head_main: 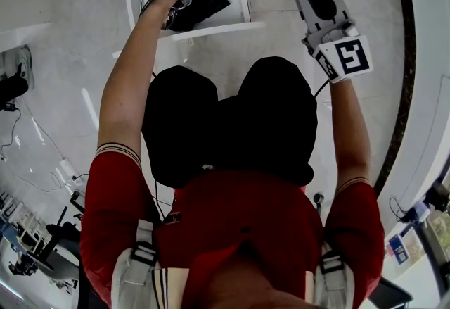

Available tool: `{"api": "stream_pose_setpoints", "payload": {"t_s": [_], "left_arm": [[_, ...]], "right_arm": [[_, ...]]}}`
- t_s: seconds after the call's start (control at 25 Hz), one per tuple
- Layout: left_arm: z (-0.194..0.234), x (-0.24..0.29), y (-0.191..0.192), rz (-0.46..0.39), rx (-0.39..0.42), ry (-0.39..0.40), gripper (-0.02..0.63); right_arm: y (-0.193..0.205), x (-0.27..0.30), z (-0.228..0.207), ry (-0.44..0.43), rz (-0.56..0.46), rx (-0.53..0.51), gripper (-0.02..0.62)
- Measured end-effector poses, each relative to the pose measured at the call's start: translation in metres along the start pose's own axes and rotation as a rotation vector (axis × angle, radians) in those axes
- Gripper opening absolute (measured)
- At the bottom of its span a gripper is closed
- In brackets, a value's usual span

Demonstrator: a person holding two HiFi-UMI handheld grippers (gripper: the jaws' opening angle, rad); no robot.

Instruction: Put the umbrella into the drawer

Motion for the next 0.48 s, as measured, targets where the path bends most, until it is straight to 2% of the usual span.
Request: {"api": "stream_pose_setpoints", "payload": {"t_s": [0.32, 0.48], "left_arm": [[-0.017, -0.087, -0.012, -0.277, 0.166, -0.087, 0.279], [-0.028, -0.125, -0.007, -0.432, 0.214, -0.058, 0.269]], "right_arm": [[-0.018, 0.011, 0.001, -0.023, -0.04, -0.004, -0.002], [-0.028, 0.014, 0.005, -0.045, -0.052, -0.006, -0.002]]}}
Point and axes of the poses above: the fingertips, and each gripper's own axes: x forward along the fingers, z to its left, y out of its underside, the point moved 10 cm from there along -x, backward along the fingers, and after that the axes turned 6 degrees about -y, right-handed, at the moved point
